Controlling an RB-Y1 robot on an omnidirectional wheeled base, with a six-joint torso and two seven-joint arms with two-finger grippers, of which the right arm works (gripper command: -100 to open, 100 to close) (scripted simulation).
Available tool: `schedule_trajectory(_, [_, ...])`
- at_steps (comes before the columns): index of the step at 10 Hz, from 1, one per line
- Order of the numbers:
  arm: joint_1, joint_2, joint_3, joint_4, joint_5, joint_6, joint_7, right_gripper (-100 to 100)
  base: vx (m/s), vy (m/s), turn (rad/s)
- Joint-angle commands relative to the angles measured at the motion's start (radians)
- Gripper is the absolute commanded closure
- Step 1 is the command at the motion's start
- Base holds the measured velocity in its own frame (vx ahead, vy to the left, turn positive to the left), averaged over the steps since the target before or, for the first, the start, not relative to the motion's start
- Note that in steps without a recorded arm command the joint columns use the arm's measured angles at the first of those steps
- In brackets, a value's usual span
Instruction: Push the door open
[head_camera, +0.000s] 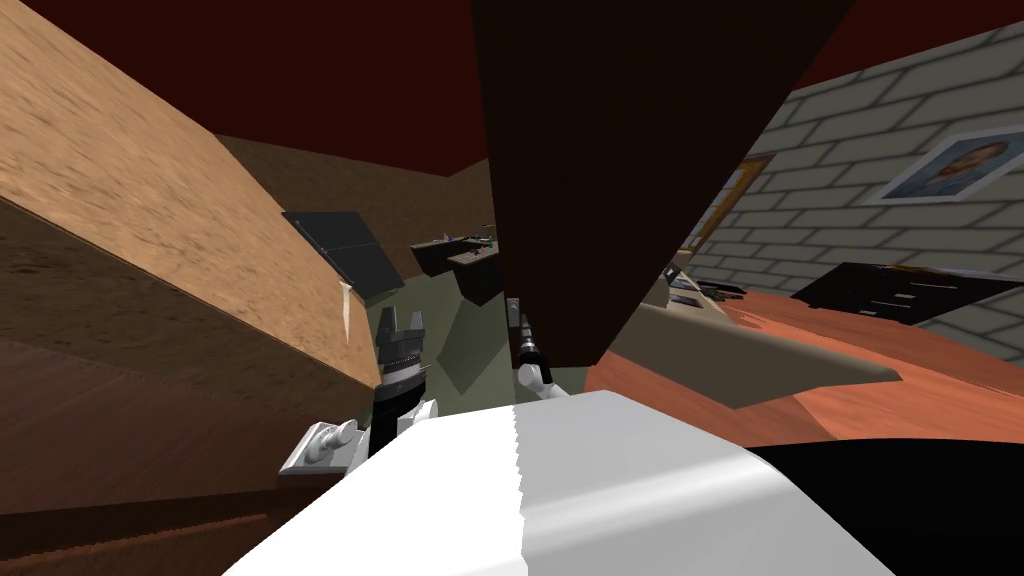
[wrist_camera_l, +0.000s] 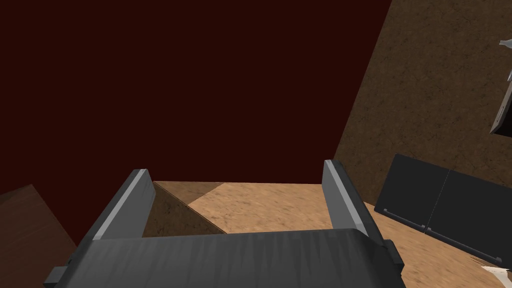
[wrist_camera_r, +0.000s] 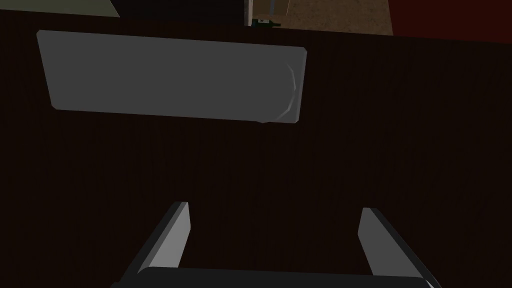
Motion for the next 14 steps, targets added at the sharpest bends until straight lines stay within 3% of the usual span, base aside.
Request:
schedule_trajectory(1, [0.016,0.009,0.037,-0.023,-0.038,-0.035,0.036,-100,-0.058,0.013,0.022])
schedule_trajectory(4, [0.039,0.033,0.091,-0.053,-0.093,-0.085,0.083,-100,-0.064,0.025,0.017])
schedule_trajectory(5, [0.037,0.027,0.080,-0.053,-0.084,-0.073,0.076,-100,-0.027,0.019,0.000])
schedule_trajectory(6, [0.031,0.003,0.066,-0.044,-0.076,-0.065,0.070,-100,0.151,-0.012,0.003])
schedule_trajectory(8, [0.023,-0.005,0.051,-0.033,-0.067,-0.054,0.061,-100,0.236,-0.018,0.007])
schedule_trajectory(10, [0.014,0.004,0.031,-0.019,-0.055,-0.040,0.049,-100,0.244,0.025,0.000])
schedule_trajectory(12, [0.004,0.036,0.012,-0.005,-0.043,-0.027,0.038,-100,0.242,0.051,0.003])
schedule_trajectory(13, [0.006,0.025,0.017,-0.010,-0.048,-0.031,0.043,-100,0.097,0.024,0.000])
schedule_trajectory(14, [0.006,0.025,0.017,-0.010,-0.048,-0.031,0.043,100,-0.006,-0.002,-0.005])
